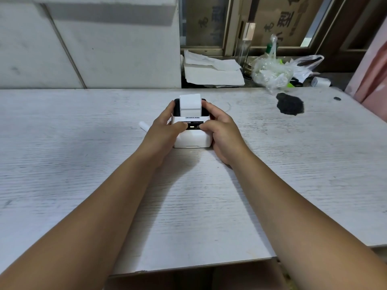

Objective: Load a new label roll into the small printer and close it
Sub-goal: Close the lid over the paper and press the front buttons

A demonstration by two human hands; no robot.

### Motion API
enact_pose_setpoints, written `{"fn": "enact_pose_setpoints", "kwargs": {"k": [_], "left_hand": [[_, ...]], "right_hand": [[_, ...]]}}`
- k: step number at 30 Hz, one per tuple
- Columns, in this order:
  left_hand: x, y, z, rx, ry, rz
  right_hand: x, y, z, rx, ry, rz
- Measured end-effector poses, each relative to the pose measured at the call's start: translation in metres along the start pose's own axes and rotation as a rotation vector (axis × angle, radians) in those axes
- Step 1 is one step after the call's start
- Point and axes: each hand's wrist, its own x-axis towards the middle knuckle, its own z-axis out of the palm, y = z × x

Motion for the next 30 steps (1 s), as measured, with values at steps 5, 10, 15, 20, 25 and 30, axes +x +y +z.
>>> {"fn": "enact_pose_setpoints", "kwargs": {"k": [5,10,15,20,25,30], "left_hand": [[0.0012,-0.0005,-0.0028,0.009,-0.007,0.012],[0.0006,0.0002,-0.0021,0.010,-0.017,0.025],[0.0016,-0.0003,-0.0017,0.015,0.008,0.010],[0.0011,-0.0002,-0.0026,0.026,0.003,-0.002],[0.0015,-0.0007,-0.0026,0.002,0.001,-0.004],[0.0022,-0.0011,-0.0011,-0.062,0.033,-0.057]], "right_hand": [[-0.0004,0.0006,0.0004,-0.030,-0.010,-0.025],[-0.0007,-0.0001,0.0011,-0.051,-0.008,-0.027],[0.0003,0.0005,0.0006,-0.047,-0.014,-0.028],[0.0005,0.0011,0.0007,-0.035,-0.021,-0.030],[0.0012,0.0018,0.0012,-0.049,0.000,-0.026],[0.0005,0.0021,0.0015,-0.067,0.015,-0.042]]}}
